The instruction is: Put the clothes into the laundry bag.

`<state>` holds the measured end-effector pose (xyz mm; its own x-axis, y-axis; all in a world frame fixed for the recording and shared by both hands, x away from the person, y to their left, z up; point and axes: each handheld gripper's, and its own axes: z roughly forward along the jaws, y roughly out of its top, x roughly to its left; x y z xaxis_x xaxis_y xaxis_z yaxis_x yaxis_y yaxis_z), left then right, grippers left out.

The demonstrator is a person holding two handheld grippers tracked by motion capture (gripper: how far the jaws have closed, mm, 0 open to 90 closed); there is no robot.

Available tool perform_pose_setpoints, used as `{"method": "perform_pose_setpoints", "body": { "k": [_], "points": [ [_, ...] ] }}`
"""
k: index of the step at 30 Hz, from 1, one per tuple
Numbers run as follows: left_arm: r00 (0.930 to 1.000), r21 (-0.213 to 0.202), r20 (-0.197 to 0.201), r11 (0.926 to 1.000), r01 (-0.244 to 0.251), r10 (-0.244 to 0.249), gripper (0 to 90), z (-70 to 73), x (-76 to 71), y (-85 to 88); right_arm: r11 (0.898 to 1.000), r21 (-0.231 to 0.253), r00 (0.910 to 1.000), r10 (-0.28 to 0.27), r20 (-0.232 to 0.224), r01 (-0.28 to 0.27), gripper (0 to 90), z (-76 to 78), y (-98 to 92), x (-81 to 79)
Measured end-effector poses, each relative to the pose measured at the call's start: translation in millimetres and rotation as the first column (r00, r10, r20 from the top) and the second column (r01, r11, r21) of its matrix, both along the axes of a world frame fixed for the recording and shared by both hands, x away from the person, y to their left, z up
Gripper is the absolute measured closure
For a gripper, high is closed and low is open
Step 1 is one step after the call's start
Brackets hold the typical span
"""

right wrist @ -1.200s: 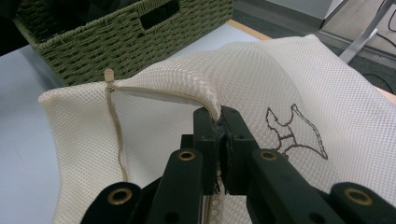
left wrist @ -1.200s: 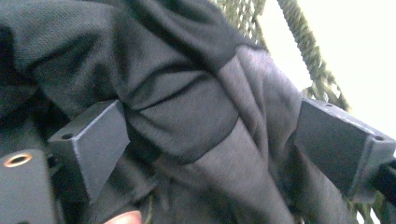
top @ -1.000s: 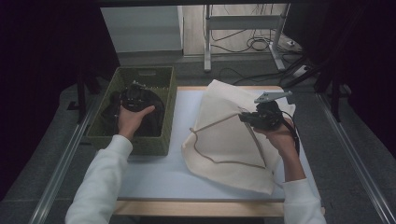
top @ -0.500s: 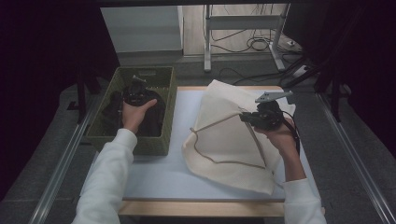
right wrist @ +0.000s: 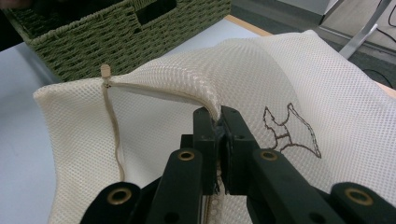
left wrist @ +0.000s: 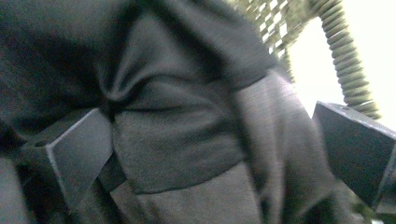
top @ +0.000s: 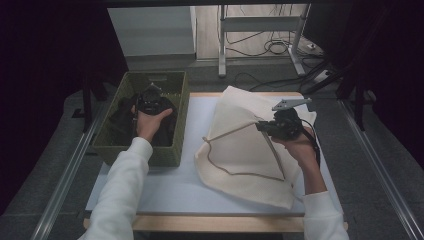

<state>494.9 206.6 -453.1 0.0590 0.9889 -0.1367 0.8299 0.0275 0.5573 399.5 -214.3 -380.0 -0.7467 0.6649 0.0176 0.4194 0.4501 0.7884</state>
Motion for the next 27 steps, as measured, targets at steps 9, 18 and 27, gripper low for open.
{"method": "perform_pose_setpoints", "body": {
  "k": [9,18,27],
  "points": [
    [0.9979,0.016,-0.064,0.9999,-0.005,0.006,0.0,-17.8,3.1,9.9,1.000,-0.002,1.0000,0.001,0.001,-0.001,85.6,-0.5,0.6,0.6],
    [0.9935,0.125,-0.112,0.9915,0.033,-0.019,4.0,-26.8,8.4,1.0,1.000,-0.004,1.0000,-0.002,0.002,0.002,85.4,-0.6,0.7,0.5],
    [0.9894,0.218,-0.136,0.9728,0.079,-0.050,37.1,-27.7,8.2,0.9,1.000,-0.005,1.0000,-0.004,0.001,0.004,85.3,-1.5,-0.5,0.0]
  ]
}}
